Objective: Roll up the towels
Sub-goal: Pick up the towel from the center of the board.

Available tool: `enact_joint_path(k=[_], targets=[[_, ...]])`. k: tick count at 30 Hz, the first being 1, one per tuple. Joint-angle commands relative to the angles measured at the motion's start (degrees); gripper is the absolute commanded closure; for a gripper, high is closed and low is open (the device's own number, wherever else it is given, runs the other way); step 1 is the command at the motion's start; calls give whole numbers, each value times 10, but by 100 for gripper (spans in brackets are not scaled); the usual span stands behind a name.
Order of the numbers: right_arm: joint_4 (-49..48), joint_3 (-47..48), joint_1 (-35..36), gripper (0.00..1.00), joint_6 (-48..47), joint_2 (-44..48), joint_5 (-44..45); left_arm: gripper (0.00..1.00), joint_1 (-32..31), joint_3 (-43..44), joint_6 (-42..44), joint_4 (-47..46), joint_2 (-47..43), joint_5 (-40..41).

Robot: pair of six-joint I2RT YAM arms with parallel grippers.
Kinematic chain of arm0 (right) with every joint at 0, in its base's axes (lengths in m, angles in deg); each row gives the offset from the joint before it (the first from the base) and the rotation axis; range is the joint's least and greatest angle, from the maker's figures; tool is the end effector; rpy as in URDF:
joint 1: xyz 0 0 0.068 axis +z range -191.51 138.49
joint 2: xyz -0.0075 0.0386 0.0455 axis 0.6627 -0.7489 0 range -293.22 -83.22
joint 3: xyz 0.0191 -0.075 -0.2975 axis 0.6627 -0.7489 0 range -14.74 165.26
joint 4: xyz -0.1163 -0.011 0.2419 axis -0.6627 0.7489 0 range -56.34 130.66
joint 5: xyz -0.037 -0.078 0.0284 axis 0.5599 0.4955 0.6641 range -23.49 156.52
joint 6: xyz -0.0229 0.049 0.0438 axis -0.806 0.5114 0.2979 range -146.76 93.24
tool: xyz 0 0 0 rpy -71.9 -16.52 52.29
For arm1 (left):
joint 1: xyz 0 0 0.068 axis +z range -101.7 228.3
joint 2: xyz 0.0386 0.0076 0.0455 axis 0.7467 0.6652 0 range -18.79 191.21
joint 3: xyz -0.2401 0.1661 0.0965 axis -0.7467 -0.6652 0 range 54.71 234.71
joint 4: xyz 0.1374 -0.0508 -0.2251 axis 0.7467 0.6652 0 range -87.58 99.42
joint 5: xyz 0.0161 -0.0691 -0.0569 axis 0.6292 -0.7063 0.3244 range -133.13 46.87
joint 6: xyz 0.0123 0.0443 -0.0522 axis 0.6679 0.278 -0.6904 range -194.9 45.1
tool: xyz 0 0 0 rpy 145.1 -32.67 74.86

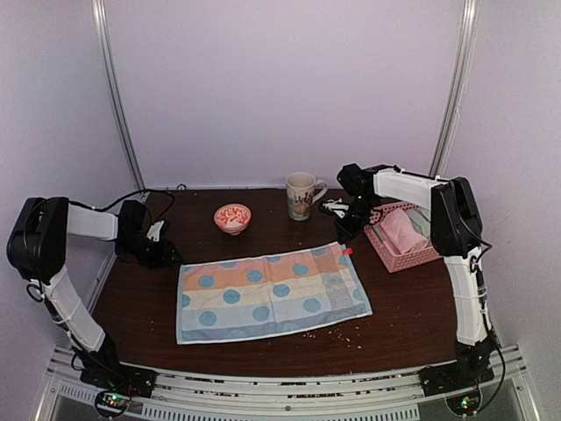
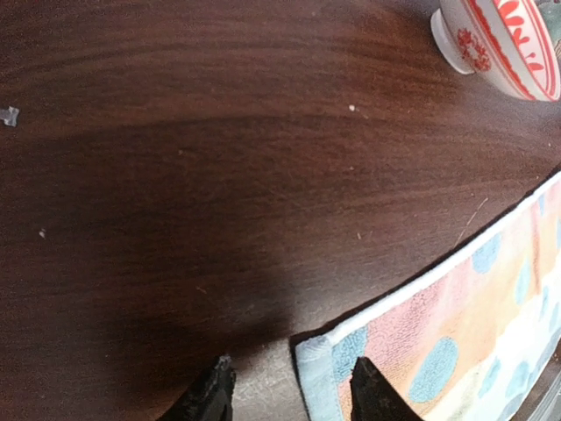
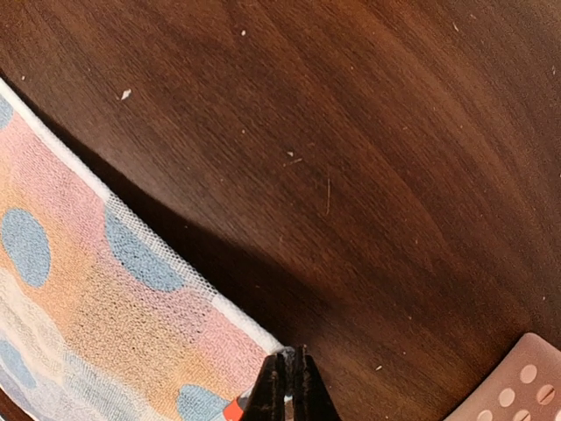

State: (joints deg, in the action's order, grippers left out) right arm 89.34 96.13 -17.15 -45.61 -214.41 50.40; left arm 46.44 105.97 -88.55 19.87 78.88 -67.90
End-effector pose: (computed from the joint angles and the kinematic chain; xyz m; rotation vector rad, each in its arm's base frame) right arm 0.4545 0.2230 0.1829 -1.1078 2.6611 0.4245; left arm 0.3319 -0.0346 0.1565 -0.1388 2.6727 -0.6653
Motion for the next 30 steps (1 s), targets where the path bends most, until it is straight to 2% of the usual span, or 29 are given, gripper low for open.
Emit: enact_joint_path(k=[1,8,17,26,28,30], targets=[[5,24,-2,98,-2,-18,11,57,5,3,36,-11,26,-44],[6,32,-2,98,1,-23,7,67,4,-6,37,-6,34,-52],[8,39,-2,97,1,-28,4,68,-15,4,33,5,60,-73],[12,43,-2,97,1,-31,3,75,-17,12,28,7,56,-83],[12,42,-2,97,1,-31,2,72,-17,10,27,12,53,-77],[11,43,-2,97,0,-32,1,64,-22,11,27,27,50,-30]])
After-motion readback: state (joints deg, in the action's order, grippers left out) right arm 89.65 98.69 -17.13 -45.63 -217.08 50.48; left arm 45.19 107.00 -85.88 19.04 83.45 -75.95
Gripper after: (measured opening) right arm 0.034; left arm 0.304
